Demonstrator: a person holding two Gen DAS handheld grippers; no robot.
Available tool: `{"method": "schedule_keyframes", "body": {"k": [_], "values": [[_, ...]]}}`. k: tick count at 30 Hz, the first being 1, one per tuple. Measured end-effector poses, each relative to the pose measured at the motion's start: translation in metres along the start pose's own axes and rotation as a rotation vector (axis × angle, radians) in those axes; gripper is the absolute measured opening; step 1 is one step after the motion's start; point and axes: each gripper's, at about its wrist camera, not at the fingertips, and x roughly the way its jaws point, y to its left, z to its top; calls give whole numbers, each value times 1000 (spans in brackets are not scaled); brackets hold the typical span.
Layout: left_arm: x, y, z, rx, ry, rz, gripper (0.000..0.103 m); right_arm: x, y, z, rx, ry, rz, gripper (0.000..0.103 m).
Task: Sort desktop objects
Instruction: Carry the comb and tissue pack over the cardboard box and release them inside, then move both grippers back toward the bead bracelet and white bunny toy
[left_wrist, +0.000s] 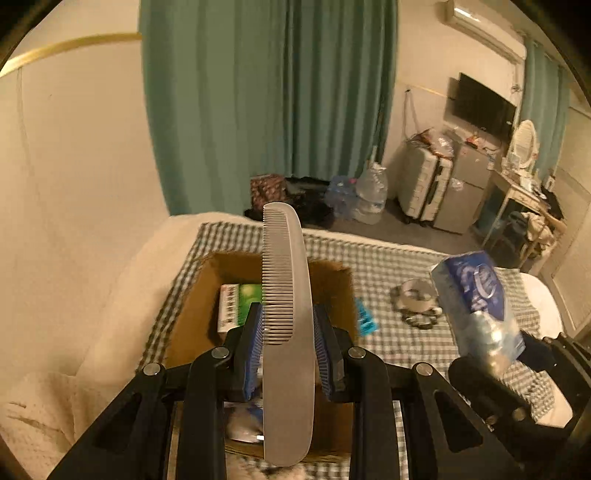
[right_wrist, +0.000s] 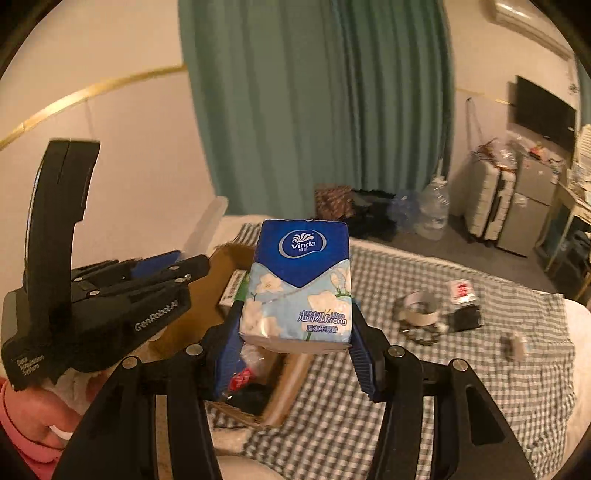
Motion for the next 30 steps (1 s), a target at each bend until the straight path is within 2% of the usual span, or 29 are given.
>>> {"method": "schedule_keyframes", "body": {"k": [6,10,12,13,15,16,17,21,24,30], "values": [[51,35,-22,-15,120,-28,27,68,19,-12,-2,107,32,52],[74,50,-32,-11,155,-16,27,101,14,-16,21,149,51,52],[83,57,-37,-33,173,-6,32,110,12,-18,23,144,31,53],[90,61,-38,-52,200,-5,38,114,12,-17,23,130,23,54],[97,65,-41,-78,233,3,78,114,12,-16,36,108,23,65],[95,65,-42,-86,229,11,83,114,10,-15,47,96,20,78],[94,65,-42,-92,221,20,88,113,9,-14,53,82,15,81],[87,63,-44,-72,218,41,91,97,-1,-12,61,8,-24,81],[79,56,-50,-60,209,64,93,78,-9,-14,82,-16,-31,82],[53,17,-53,0,183,29,97,30,-63,-39,147,-68,-96,83]]}}
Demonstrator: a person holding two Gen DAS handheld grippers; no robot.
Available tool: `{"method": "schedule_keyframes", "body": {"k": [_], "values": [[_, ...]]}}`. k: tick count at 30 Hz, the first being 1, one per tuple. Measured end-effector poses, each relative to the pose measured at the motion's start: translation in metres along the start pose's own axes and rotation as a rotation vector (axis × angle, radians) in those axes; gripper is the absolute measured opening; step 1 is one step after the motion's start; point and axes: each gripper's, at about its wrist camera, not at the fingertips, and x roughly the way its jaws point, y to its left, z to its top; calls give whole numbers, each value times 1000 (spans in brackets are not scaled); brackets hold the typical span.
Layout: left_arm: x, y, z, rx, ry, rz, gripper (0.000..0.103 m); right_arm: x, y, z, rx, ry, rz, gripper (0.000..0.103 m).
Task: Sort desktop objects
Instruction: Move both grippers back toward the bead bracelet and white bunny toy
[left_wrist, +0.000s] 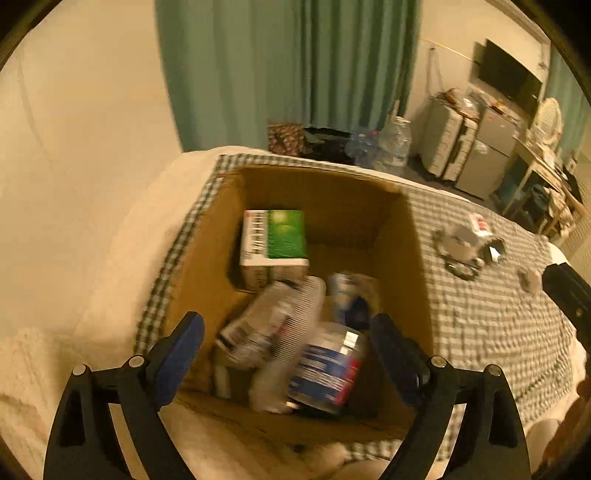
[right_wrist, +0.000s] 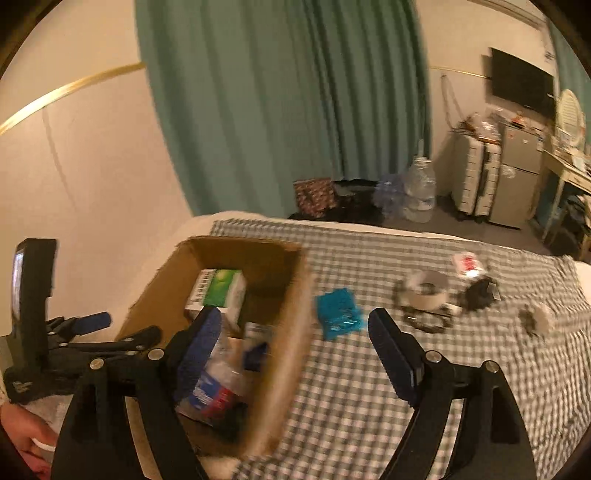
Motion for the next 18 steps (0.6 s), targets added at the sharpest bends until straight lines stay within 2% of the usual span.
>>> {"method": "schedule_keyframes", "body": {"k": [3,5,8,14,18], "values": [[-23,-38,-11,11,-24,-53,100,-22,-43,-13,28,-21,-78,84],[-34,-64,-18,39,-42,-62,103,-36,-77,-21,85,-26,-132,89],[-42,-101,-27,93,-56,-67,103,-53,-122,-31,160,-35,-174,90],[-29,-167,-52,142,-41,-49,103,-73,-203,-63,273,-58,-259,94],[-1,-197,-65,133,1,-61,103,-66,-250,-92,325,-29,-321,94]]}}
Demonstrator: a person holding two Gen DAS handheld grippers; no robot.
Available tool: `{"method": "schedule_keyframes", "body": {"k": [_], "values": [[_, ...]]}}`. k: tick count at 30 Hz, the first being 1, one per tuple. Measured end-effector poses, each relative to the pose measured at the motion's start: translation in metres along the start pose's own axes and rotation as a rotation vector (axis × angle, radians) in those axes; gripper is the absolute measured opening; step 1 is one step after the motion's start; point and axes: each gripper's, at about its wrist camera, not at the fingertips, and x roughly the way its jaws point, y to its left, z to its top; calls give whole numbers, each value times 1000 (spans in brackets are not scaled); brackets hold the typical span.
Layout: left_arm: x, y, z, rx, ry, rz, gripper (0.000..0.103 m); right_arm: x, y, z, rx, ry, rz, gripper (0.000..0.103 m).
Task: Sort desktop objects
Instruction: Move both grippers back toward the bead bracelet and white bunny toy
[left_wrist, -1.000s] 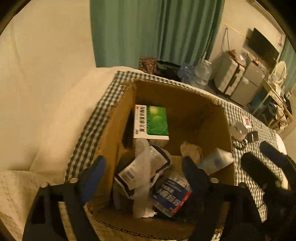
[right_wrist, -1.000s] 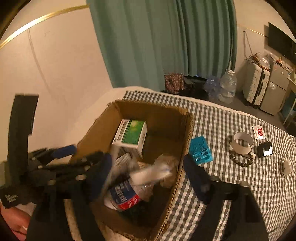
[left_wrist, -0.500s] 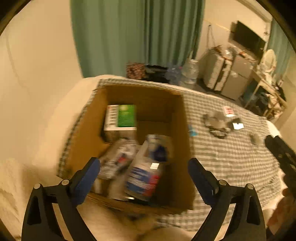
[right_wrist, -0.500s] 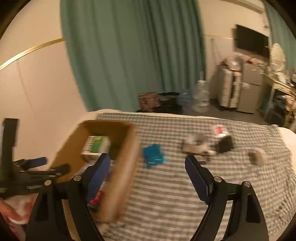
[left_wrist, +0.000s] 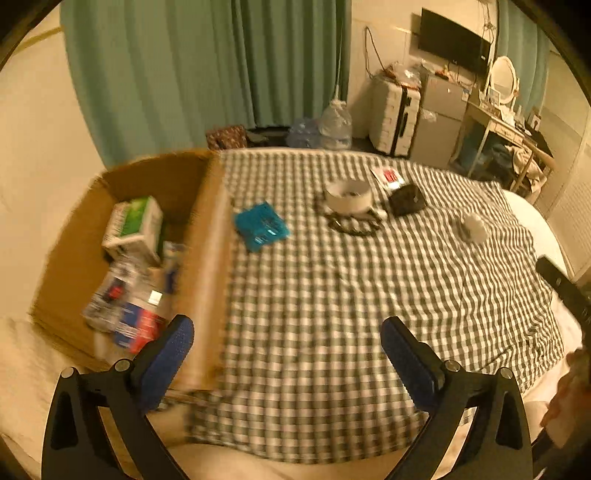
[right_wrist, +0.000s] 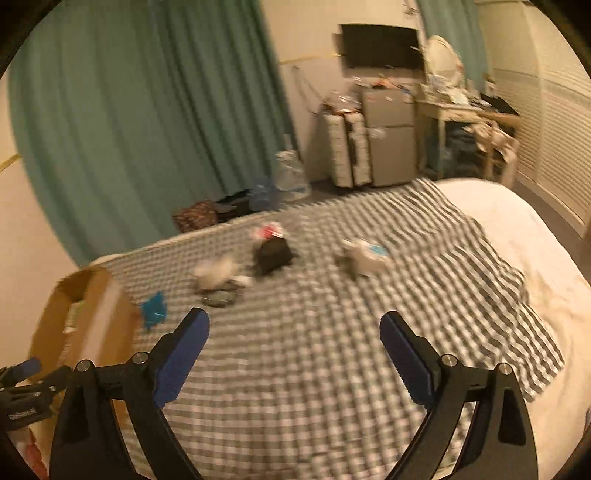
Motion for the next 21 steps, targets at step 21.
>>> {"method": "schedule_keyframes", "body": {"k": [21], "values": [[178,-102,16,-46,66,87,103,149,-82,-3,-32,132,-92,94]]}}
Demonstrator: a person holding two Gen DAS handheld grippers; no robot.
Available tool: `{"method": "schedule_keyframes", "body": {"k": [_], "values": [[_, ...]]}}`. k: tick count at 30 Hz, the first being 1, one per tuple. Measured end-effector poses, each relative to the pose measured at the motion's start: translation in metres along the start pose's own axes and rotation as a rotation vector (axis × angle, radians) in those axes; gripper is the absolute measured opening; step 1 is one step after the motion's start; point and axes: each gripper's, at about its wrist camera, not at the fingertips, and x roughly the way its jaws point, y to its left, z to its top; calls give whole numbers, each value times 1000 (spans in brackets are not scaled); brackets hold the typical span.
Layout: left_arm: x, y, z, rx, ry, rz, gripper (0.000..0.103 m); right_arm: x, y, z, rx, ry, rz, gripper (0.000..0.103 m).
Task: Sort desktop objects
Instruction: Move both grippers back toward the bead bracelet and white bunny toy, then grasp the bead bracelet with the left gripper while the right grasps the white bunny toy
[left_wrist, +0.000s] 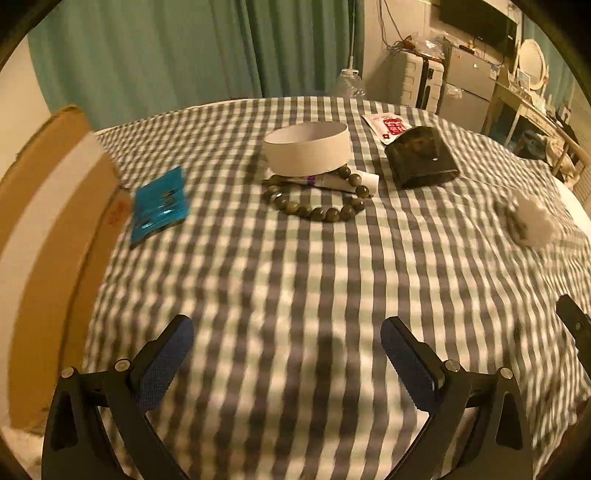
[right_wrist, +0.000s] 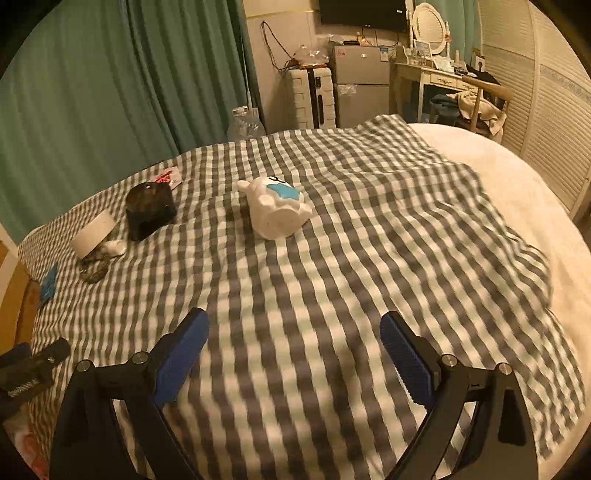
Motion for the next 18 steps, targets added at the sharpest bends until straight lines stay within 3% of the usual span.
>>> {"method": "schedule_keyframes", "body": {"k": [6,9,18], "values": [[37,-1,24,-85,-5,15,103,22,10,19,-30,-39,-2,94],[53,2,41,-133,-15,-19,103,39,19,29,-58,-46,-6,94],[86,-9,77,-119,-57,-23,103,64,42,54,-179,-100,-49,94]]}}
